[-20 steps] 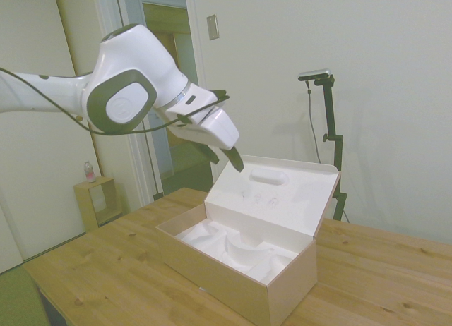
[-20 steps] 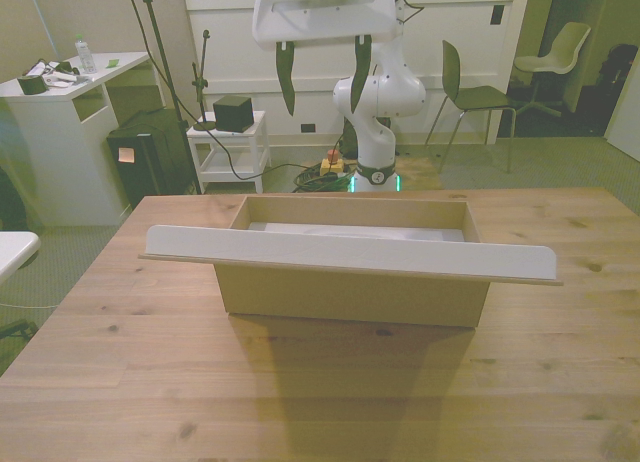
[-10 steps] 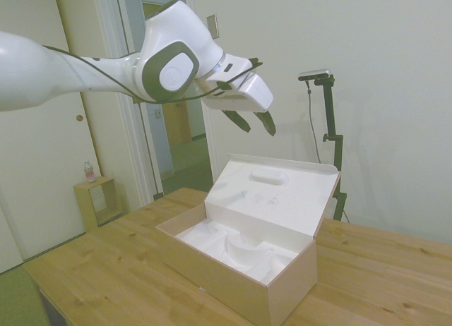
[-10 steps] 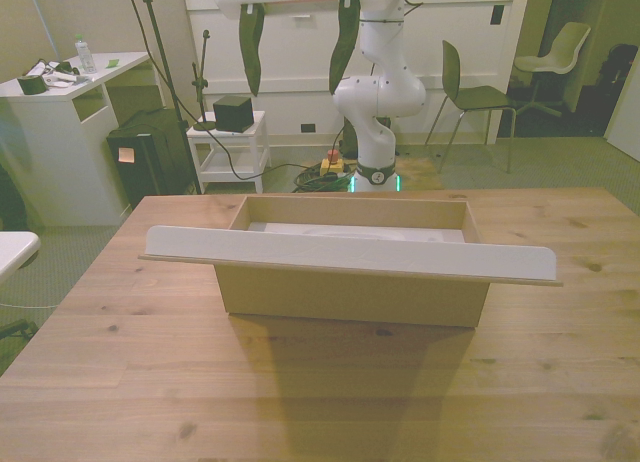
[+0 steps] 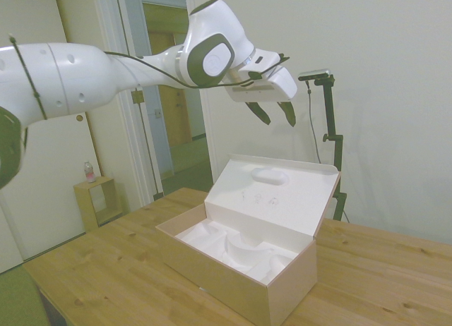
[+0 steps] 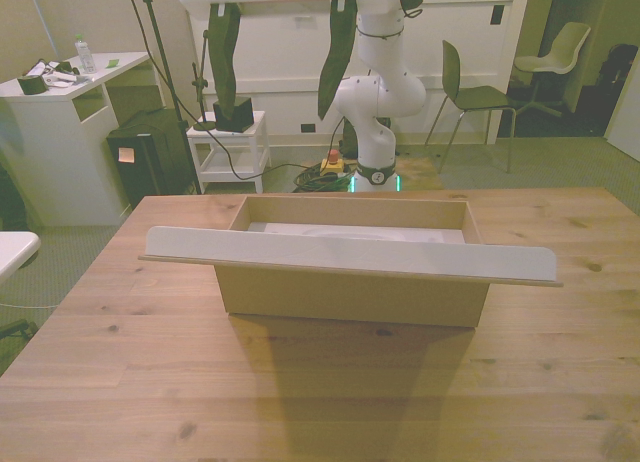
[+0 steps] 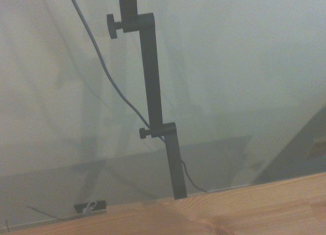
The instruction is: Close the box
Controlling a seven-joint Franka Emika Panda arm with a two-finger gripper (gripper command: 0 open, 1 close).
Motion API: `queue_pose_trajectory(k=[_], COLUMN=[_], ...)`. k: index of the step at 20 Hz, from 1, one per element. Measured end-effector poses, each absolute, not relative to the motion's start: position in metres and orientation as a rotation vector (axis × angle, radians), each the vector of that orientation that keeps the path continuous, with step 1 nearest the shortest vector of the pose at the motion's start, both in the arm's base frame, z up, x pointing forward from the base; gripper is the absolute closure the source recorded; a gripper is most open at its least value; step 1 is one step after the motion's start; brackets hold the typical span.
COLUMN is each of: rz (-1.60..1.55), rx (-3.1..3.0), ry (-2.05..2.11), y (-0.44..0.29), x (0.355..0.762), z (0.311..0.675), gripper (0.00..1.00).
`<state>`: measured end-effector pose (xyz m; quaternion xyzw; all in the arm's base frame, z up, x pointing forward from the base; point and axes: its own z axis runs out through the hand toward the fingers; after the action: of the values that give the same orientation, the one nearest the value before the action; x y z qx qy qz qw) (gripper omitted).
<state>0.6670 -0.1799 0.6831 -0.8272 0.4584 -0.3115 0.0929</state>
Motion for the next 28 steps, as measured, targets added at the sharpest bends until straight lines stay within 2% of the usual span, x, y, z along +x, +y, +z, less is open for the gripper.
queue_pose_trajectory(k=[6, 10, 14, 18, 24, 28], rz=[-0.858, -0.79, -0.662, -0.458, -0.255, -0.126], rx=[-2.503, -2.539, -2.578, -2.57, -2.508, -2.493], ry=[1.391, 1.411, 1.429, 1.472, 1.519, 1.512], y=[-0.191, -0.192, -0.19, -0.188, -0.192, -0.187], x=[0.717, 0.749, 0.758, 0.74, 0.69, 0.673], z=[0.639, 0.591, 0.562, 0.575, 0.631, 0.629], gripper=[0.0, 0.0, 0.0, 0.0, 0.0, 0.0])
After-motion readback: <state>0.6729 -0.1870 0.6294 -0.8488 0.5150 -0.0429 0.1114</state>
